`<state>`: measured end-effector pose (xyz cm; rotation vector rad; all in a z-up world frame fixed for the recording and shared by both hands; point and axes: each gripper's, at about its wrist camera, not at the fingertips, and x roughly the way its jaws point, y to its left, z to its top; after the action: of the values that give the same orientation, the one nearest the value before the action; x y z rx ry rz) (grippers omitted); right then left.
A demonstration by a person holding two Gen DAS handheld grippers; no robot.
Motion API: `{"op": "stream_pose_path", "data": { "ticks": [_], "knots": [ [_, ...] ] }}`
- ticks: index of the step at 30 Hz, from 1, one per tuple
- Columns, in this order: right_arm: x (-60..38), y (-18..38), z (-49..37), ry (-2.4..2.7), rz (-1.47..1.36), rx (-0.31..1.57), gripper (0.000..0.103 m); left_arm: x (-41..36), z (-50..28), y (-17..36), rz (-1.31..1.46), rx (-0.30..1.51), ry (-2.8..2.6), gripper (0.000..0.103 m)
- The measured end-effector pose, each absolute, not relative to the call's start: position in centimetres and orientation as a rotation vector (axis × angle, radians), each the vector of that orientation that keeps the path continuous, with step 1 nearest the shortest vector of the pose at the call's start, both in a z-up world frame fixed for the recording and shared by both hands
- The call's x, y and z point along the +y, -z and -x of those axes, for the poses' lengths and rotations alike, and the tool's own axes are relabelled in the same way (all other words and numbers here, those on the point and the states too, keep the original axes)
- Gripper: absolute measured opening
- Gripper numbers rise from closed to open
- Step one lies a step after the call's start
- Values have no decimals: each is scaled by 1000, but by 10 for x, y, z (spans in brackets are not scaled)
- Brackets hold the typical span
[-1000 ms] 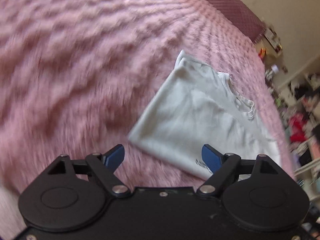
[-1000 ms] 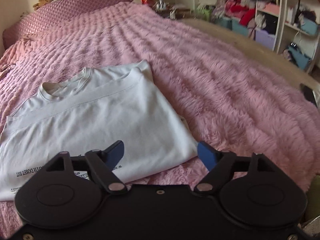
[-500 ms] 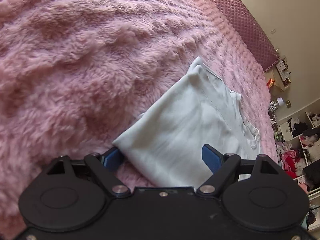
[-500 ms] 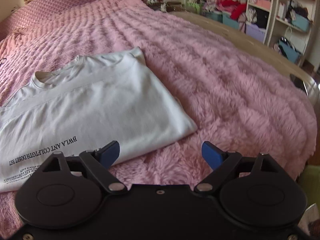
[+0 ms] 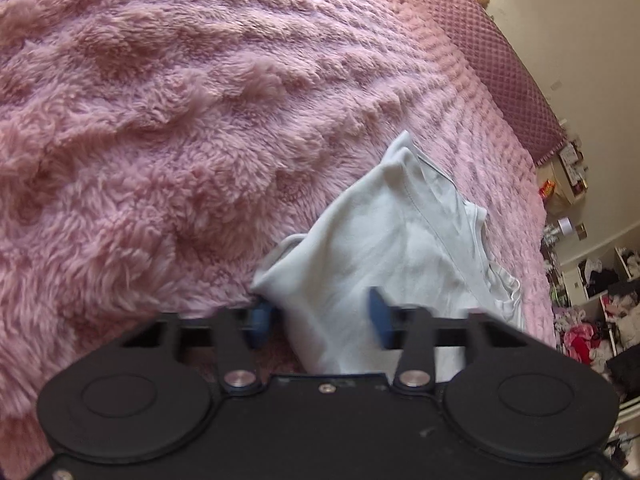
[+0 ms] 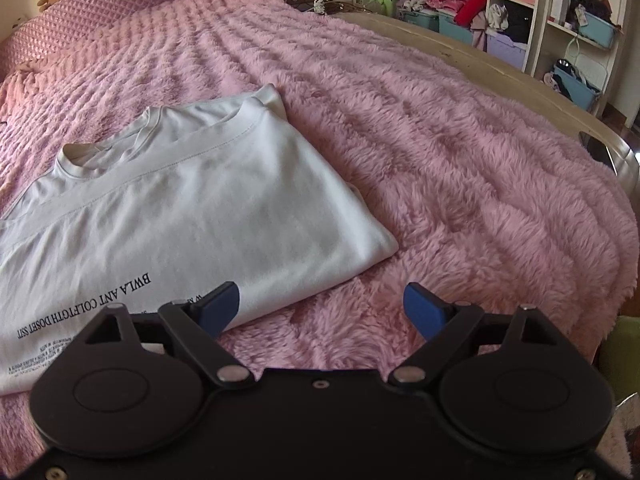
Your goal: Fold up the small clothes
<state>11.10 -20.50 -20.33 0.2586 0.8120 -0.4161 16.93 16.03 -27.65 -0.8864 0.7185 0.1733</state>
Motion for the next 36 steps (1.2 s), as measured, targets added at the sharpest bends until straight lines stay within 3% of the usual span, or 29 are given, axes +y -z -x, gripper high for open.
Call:
{"op": "stream_pose_path", "data": {
  "ticks": [1, 19, 30, 36],
  "knots": [
    [-205, 203, -111, 420, -260, 810, 89, 159, -170, 277, 867, 730, -178, 10],
    [-218, 189, -133, 515, -281, 788, 89, 137, -158, 216, 811, 533, 45, 0],
    [-253, 175, -132, 525, -340, 777, 89, 19, -201, 161, 692, 475, 412, 0],
    [-278, 169, -124, 569, -293, 766, 90, -90, -230, 181, 684, 588, 681, 0]
  ]
}}
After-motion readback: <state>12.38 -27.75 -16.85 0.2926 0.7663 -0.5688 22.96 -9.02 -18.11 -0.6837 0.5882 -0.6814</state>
